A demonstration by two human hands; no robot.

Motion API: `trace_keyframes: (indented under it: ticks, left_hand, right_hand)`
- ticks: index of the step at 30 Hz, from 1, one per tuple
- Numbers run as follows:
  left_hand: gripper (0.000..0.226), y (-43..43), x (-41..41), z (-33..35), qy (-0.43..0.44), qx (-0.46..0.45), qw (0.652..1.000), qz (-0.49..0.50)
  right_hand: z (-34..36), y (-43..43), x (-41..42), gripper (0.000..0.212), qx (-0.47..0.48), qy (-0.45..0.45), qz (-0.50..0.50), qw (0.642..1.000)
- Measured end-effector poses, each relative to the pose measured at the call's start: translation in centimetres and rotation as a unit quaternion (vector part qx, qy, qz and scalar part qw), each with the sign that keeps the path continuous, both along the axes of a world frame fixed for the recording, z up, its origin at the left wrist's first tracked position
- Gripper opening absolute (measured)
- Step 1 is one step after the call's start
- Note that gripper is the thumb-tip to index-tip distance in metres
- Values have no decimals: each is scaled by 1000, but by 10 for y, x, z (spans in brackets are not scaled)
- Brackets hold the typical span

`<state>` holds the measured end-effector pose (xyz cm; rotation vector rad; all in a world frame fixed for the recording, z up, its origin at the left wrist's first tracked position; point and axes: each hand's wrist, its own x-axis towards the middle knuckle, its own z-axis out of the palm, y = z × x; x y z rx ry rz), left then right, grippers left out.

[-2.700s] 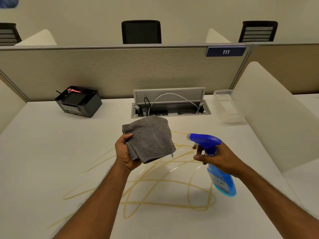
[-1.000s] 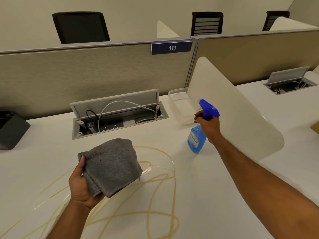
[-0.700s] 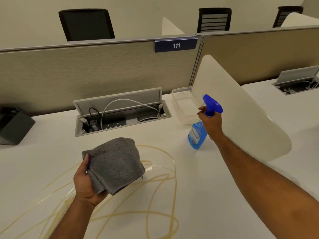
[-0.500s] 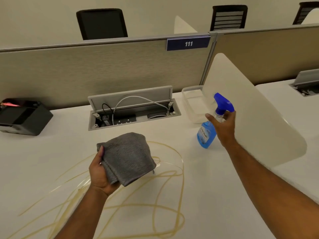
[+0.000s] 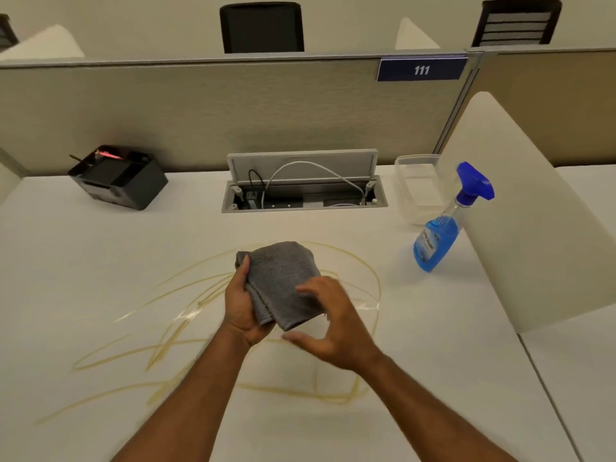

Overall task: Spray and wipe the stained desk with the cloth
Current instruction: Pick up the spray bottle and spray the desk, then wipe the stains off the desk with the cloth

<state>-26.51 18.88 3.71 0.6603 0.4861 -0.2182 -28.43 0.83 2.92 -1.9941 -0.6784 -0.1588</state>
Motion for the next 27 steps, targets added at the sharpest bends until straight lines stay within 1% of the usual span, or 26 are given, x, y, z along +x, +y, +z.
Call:
trace_keyframes:
  ticks: [2,3,4,7,10,12,14,15,16,18,19,22,25,27]
  left_hand:
    - [71,5,-11,-2,4,-5,1000,-2]
    - [72,8,-17,-2,5,-7,1000,-6]
    - [73,11,-23,-3,4,-6,1000,-13]
    - [73,25,-38,-4,-5,14,999,-34]
    - [66,46,-52,-3,-6,48,997,-56]
    - [61,64,-62,-2,-7,65,994,-84]
    - [66,84,-71,-1,-23,87,990,-109]
    - [67,95,-75,-2,-35,103,986,-126]
    - [63,106,-79,-2,-48,118,982,-143]
    - [47,126,-86,-3,-63,138,973,-175]
    - [43,135,-89,-2,-64,147,969,-186]
    - [43,161,-94,4,-52,196,955,-216]
    - [29,186,-97,11,-42,283,927,-243]
    - [21,203,-97,12,-41,368,895,-249]
  right_hand:
    - [-2,15,-10,76,-57,-5,46,997]
    - [-4,21,-14,76,-78,-11,54,995]
    - [-5,26,-18,73,-91,-18,56,994]
    - [-8,39,-26,49,-84,-37,46,995]
    - [-8,55,-33,29,-84,-56,31,994]
    - [-7,67,-39,21,-89,-55,21,994]
    - [-5,78,-46,21,-87,-32,9,996]
    - [-3,84,-49,21,-79,-12,4,997]
    - [-2,90,-51,20,-65,10,1,998]
    - [0,101,-56,18,-16,66,-11,998]
    - [2,106,-58,16,13,96,-23,995]
    - [5,119,-60,12,77,155,-72,982]
    - [6,125,-58,8,112,173,-133,970]
    - [7,124,-56,16,132,179,-168,960]
